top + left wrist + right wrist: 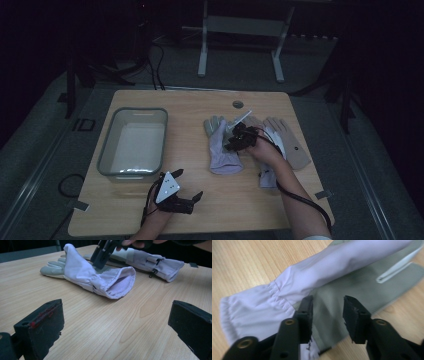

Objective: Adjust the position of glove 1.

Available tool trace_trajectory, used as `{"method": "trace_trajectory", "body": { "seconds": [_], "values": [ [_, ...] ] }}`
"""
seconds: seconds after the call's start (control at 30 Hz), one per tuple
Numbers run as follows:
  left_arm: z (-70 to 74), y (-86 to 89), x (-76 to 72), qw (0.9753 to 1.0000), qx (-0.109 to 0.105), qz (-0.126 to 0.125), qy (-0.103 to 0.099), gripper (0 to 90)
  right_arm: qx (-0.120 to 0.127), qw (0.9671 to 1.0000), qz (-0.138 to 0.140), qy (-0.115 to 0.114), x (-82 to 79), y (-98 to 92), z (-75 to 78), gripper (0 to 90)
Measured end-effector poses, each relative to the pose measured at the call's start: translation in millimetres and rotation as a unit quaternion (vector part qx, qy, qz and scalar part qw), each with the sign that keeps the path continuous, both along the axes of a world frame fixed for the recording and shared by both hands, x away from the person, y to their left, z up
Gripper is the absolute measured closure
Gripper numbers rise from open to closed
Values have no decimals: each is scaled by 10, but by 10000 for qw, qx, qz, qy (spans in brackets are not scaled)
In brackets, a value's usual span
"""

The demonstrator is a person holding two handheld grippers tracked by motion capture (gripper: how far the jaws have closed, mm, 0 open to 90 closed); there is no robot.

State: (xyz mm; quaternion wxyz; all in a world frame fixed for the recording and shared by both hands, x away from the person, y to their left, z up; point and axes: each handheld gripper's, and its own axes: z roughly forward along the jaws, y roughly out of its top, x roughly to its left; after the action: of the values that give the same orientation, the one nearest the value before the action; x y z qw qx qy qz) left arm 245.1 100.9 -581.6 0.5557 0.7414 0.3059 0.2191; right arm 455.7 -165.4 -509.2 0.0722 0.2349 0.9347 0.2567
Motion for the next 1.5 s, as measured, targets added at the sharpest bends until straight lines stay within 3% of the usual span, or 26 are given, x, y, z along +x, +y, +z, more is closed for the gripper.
{"method": "trace_trajectory", "body": {
  "seconds": [0.07,0.33,0.6,1.0,1.13,1.27,1.4,1.5],
  "values": [
    [0,0,0,10000,2,1,0,6,144,9999,30,-35,-28,-48,64,545],
    [0,0,0,10000,2,10,8,6,281,9990,4,-339,-181,-285,326,522],
    [0,0,1,10000,-1,18,11,6,197,9986,-165,-468,-327,-642,492,520],
    [0,3,3,10000,-11,30,19,5,-5,9967,-530,-619,-451,-1197,581,521],
    [0,3,3,10000,-11,31,20,6,-177,9957,-657,-628,-463,-1324,550,515],
    [0,4,4,10000,-13,33,24,6,-235,9963,-722,-403,-432,-1408,430,510],
    [0,4,4,10000,-16,32,25,6,-354,9971,-659,-117,-425,-1389,238,472],
    [0,3,3,10000,-9,31,17,5,-442,9971,-626,-24,-416,-1374,120,454]
  ]
}}
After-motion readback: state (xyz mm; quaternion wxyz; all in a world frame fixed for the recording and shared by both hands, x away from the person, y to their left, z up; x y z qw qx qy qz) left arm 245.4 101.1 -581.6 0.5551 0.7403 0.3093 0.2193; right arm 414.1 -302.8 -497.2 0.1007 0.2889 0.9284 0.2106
